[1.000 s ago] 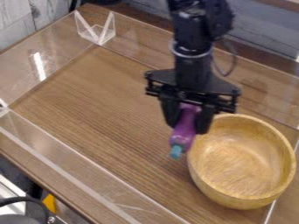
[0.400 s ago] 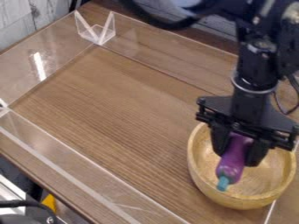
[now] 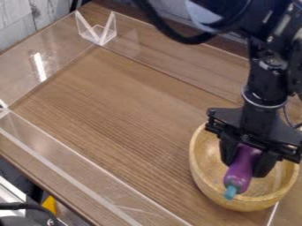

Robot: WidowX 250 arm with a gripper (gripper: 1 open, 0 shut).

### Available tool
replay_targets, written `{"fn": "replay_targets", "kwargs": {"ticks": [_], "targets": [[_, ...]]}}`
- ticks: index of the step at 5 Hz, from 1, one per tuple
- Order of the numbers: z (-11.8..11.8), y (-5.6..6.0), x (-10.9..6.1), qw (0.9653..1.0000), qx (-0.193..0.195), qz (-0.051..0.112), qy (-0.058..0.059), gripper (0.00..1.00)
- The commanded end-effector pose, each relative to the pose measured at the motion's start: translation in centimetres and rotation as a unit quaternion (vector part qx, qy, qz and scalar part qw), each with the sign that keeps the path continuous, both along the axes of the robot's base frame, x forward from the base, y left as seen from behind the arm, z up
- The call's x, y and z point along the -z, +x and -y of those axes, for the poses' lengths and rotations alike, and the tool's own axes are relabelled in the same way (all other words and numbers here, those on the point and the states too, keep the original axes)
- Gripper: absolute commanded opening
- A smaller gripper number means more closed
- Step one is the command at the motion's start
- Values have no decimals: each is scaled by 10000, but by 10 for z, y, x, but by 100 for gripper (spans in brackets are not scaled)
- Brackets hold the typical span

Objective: Put the purple eggplant in the brown bowl

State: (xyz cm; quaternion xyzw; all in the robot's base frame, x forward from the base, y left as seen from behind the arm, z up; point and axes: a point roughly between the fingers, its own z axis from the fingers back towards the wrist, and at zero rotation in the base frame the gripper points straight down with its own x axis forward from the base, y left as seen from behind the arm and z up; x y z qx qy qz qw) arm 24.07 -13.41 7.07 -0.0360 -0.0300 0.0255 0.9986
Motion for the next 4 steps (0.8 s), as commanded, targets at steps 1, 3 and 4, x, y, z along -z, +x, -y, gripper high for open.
{"fn": "replay_targets", "kwargs": {"ticks": [1,3,4], "targets": [[7,13,-9,9995,28,255,-155,0],[8,16,-12,9993,-67,254,-251,100],[6,17,-13,9992,-130,259,-264,100]]}}
